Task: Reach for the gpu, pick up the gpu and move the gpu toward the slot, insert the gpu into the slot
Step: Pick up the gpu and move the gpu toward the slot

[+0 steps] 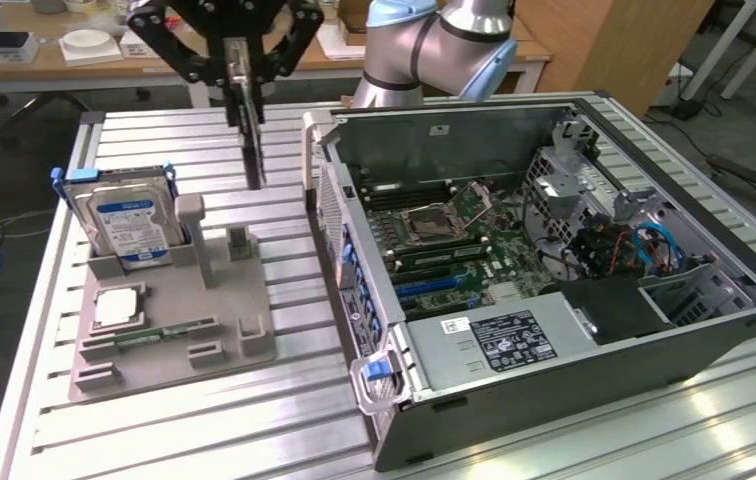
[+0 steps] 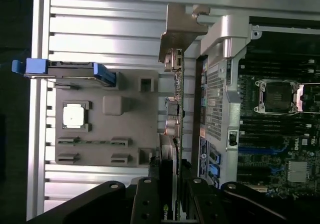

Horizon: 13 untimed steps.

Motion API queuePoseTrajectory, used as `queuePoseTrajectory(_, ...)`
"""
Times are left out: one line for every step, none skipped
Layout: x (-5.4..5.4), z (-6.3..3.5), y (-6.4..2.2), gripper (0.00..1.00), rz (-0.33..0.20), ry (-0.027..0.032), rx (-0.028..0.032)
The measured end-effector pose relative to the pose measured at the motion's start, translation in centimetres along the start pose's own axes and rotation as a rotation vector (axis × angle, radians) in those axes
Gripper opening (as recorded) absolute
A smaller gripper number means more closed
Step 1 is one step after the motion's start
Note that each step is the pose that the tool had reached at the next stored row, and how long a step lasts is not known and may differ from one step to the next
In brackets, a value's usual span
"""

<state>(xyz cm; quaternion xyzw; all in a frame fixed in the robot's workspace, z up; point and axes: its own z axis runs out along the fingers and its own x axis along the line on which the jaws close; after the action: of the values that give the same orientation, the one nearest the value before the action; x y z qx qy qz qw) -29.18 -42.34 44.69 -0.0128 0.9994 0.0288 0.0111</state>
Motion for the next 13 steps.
queuePoseTrajectory(-0.5, 0.02, -0.01, 0.26, 0.000, -0.0001, -0.0017)
queuePoseTrajectory(-1.4, 0.06, -0.03, 0.26, 0.000, -0.0001, -0.0019)
queuePoseTrajectory(-1.8, 0.09, -0.05, 0.26, 0.000, -0.0002, -0.0020)
queuePoseTrajectory(-2.3, 0.12, -0.06, 0.26, 0.000, -0.0002, -0.0020)
queuePoseTrajectory(-2.7, 0.14, -0.07, 0.26, 0.000, -0.0001, -0.0019)
queuePoseTrajectory(-3.2, 0.17, -0.08, 0.26, 0.000, 0.0000, -0.0018)
queuePoseTrajectory(-3.6, 0.21, -0.10, 0.26, 0.000, -0.0001, -0.0019)
queuePoseTrajectory(-4.1, 0.24, -0.11, 0.26, 0.000, -0.0001, -0.0019)
queuePoseTrajectory(-4.6, 0.28, -0.13, 0.26, 0.000, -0.0001, -0.0020)
queuePoseTrajectory(-5.0, 0.30, -0.14, 0.26, 0.000, 0.0000, -0.0018)
queuePoseTrajectory(-5.5, 0.34, -0.15, 0.26, 0.000, 0.0000, -0.0018)
queuePoseTrajectory(-5.9, 0.37, -0.16, 0.26, 0.000, -0.0001, -0.0019)
queuePoseTrajectory(-6.4, 0.40, -0.18, 0.26, 0.000, -0.0001, -0.0019)
